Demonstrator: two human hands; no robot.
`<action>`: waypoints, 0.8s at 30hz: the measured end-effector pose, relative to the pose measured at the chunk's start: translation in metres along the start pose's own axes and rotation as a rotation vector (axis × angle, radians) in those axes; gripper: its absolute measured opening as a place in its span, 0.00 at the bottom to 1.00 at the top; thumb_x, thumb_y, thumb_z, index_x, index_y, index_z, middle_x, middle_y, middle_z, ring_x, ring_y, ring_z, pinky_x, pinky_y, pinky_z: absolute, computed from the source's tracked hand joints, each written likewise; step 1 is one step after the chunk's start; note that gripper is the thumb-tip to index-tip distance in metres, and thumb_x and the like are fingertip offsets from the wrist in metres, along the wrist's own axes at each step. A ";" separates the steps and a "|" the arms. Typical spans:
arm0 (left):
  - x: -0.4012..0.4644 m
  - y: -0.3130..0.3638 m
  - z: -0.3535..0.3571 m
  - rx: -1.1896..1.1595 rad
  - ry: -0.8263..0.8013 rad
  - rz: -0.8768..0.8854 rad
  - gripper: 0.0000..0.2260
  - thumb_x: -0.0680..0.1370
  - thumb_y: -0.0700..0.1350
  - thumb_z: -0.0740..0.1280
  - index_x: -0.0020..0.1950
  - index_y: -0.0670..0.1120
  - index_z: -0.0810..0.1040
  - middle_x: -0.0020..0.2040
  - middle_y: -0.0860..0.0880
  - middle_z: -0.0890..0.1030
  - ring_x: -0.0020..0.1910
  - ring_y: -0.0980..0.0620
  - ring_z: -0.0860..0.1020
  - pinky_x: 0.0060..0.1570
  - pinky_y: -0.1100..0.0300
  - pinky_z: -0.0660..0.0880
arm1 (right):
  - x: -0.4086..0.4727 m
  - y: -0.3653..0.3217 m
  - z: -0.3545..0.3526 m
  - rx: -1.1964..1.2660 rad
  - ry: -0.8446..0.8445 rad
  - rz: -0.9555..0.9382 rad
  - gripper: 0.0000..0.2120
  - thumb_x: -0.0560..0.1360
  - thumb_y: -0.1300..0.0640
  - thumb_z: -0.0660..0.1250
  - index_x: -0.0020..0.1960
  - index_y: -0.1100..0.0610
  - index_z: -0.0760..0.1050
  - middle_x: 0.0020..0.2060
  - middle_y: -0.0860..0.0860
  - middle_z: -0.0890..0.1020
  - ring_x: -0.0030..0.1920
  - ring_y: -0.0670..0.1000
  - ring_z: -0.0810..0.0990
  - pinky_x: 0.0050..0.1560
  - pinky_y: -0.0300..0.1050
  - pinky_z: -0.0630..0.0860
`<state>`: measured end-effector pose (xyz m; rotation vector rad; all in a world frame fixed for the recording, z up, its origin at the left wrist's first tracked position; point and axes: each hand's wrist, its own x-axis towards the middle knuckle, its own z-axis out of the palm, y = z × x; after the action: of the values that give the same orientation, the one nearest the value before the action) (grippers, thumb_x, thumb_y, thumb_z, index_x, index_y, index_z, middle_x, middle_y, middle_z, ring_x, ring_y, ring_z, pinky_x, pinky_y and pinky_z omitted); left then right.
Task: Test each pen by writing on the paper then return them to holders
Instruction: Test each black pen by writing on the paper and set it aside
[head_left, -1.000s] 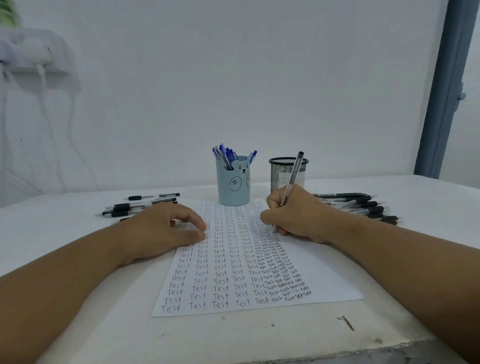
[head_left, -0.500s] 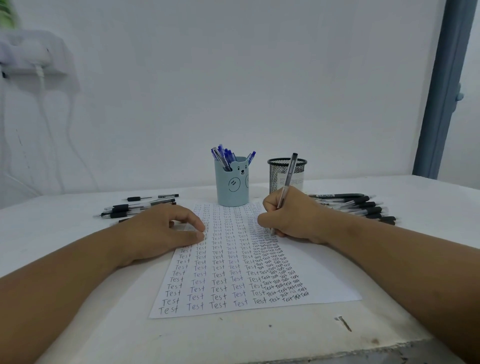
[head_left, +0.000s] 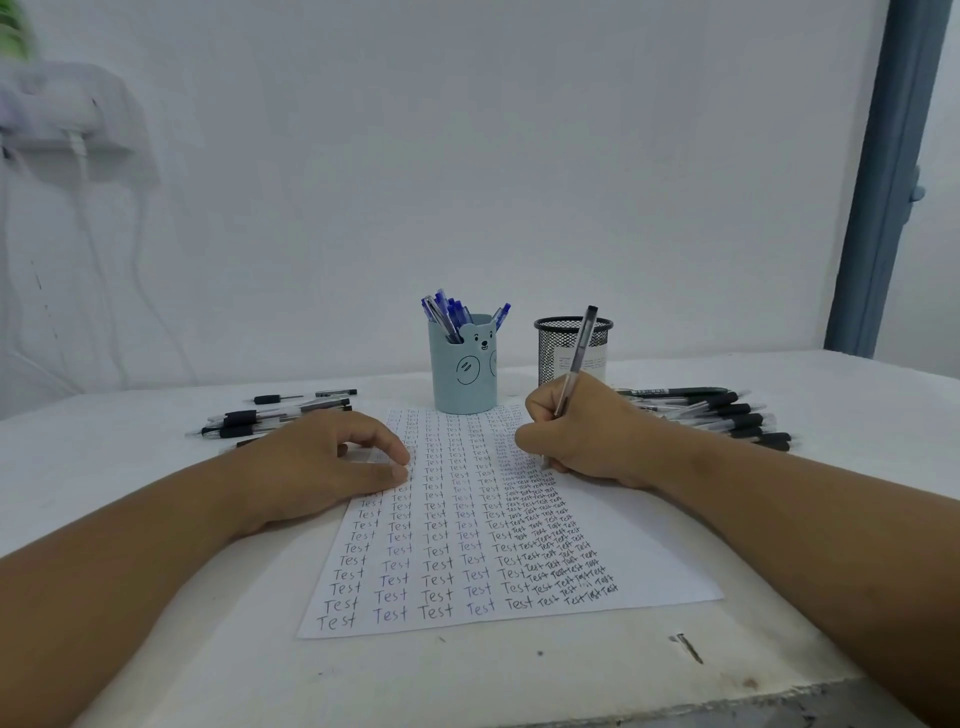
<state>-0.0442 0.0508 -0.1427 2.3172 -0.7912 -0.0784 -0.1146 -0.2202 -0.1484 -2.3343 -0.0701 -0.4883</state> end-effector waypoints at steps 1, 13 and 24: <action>0.000 0.000 0.000 0.005 0.000 0.001 0.07 0.71 0.58 0.75 0.48 0.66 0.83 0.60 0.63 0.79 0.62 0.60 0.74 0.68 0.55 0.68 | 0.000 0.001 0.000 0.012 0.006 0.005 0.22 0.72 0.63 0.69 0.25 0.52 0.63 0.28 0.58 0.69 0.35 0.56 0.81 0.36 0.47 0.70; 0.000 -0.001 0.001 0.006 0.001 0.001 0.07 0.70 0.59 0.75 0.47 0.66 0.83 0.60 0.63 0.79 0.61 0.61 0.75 0.69 0.54 0.68 | -0.001 -0.001 -0.001 -0.013 -0.007 0.005 0.21 0.72 0.63 0.70 0.27 0.52 0.63 0.27 0.56 0.67 0.35 0.57 0.83 0.36 0.44 0.71; 0.001 -0.001 0.001 0.005 -0.001 -0.004 0.07 0.70 0.59 0.75 0.47 0.66 0.83 0.60 0.63 0.79 0.61 0.61 0.75 0.68 0.54 0.68 | -0.001 -0.001 -0.001 -0.004 -0.013 -0.044 0.21 0.72 0.64 0.69 0.28 0.55 0.61 0.23 0.50 0.62 0.28 0.50 0.65 0.37 0.45 0.68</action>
<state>-0.0436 0.0505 -0.1434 2.3242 -0.7883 -0.0793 -0.1162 -0.2199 -0.1476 -2.3445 -0.1264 -0.4956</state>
